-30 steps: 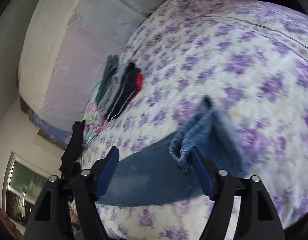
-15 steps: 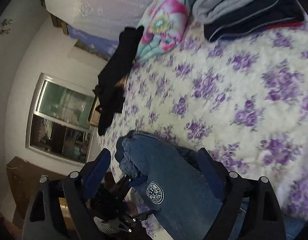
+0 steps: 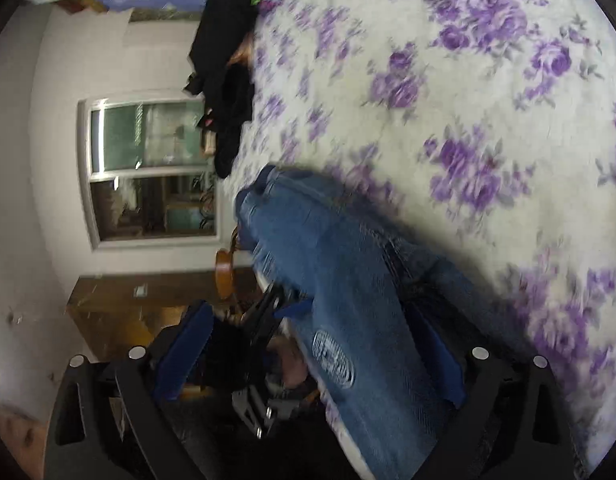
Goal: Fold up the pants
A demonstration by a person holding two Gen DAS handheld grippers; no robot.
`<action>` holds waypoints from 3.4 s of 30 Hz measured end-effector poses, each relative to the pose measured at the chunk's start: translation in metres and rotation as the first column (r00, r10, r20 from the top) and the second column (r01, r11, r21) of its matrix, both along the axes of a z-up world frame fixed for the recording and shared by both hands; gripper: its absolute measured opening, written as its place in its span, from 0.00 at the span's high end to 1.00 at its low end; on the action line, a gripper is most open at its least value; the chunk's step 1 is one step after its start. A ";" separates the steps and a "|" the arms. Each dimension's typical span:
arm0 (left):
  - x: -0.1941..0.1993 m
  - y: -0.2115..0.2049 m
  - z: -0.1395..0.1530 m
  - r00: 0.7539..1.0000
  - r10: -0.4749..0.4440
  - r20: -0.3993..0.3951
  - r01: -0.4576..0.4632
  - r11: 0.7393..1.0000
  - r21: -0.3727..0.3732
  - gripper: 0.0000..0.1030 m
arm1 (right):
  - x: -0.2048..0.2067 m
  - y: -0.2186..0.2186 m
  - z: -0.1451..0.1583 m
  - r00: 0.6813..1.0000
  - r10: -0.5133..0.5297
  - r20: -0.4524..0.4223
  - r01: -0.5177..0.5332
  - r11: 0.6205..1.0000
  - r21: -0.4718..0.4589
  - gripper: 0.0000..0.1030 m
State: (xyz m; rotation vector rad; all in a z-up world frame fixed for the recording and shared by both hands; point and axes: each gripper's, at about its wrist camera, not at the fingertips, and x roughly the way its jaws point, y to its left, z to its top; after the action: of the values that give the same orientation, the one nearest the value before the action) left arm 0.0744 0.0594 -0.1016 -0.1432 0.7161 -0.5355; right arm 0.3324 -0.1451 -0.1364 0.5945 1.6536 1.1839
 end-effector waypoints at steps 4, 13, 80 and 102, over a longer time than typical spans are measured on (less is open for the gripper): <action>-0.001 -0.001 0.000 1.000 0.007 0.000 -0.007 1.000 0.007 0.17 | 0.011 -0.013 0.000 0.988 -0.155 -0.015 0.155 0.987 0.031 0.03; 0.001 -0.002 0.000 1.000 0.003 0.001 -0.003 1.000 0.014 0.15 | 0.017 -0.070 0.034 0.966 -0.222 0.131 0.211 0.973 0.095 0.07; 0.031 0.003 0.007 0.985 0.172 0.010 -0.165 0.923 0.348 0.07 | -0.104 -0.080 0.017 0.821 -0.231 0.523 0.368 0.913 -0.174 0.46; 0.001 -0.089 0.042 0.996 0.065 0.066 -0.081 0.953 0.293 0.05 | -0.274 -0.297 0.046 0.421 -0.653 0.629 0.829 0.559 0.025 0.31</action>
State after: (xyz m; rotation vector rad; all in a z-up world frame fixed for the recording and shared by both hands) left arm 0.0753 -0.0291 -0.0595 0.1240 0.7252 -0.3550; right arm 0.0580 -0.4418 -0.0903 0.6061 0.7971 0.3352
